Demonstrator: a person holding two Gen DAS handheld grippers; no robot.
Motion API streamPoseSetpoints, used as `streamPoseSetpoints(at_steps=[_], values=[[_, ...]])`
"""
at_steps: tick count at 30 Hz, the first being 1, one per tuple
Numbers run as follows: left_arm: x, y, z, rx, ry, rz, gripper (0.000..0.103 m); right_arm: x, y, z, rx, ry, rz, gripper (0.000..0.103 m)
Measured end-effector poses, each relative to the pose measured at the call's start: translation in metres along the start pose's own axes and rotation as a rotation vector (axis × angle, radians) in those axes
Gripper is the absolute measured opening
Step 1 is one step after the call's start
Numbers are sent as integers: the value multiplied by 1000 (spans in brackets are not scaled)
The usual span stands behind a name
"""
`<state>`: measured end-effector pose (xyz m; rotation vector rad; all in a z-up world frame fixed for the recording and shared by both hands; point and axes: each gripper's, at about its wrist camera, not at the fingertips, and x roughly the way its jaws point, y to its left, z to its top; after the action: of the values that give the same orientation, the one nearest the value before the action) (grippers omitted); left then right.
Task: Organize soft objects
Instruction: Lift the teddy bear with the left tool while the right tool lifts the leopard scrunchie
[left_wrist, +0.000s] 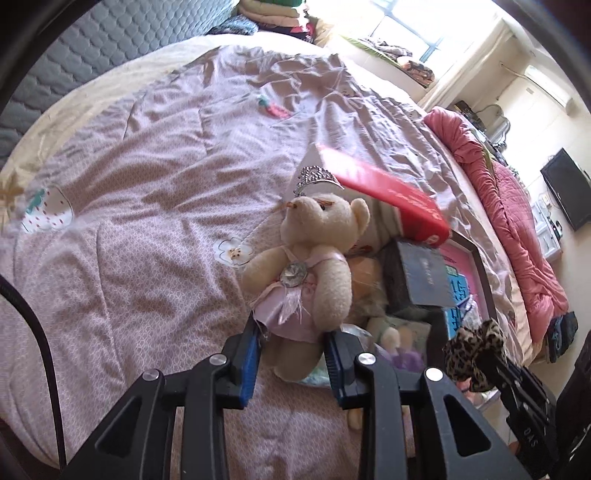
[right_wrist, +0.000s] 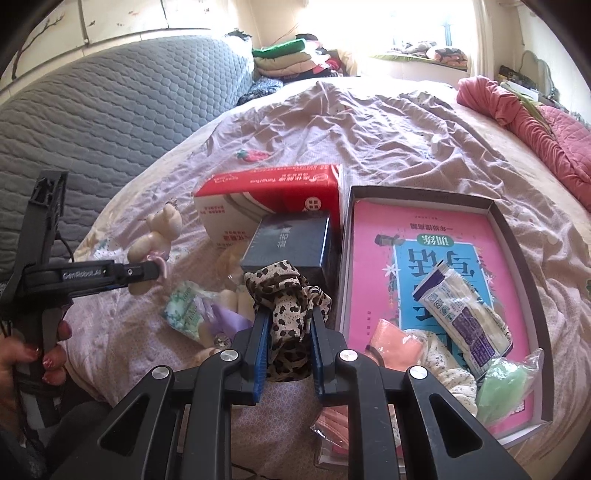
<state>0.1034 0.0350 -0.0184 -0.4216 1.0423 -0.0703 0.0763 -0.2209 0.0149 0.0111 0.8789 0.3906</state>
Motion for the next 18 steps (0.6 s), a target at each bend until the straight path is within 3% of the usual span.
streamPoseSetpoints(at_steps=[18], values=[[-58, -85, -16, 261, -132, 13, 32, -54, -15, 10, 51, -118, -12, 20]])
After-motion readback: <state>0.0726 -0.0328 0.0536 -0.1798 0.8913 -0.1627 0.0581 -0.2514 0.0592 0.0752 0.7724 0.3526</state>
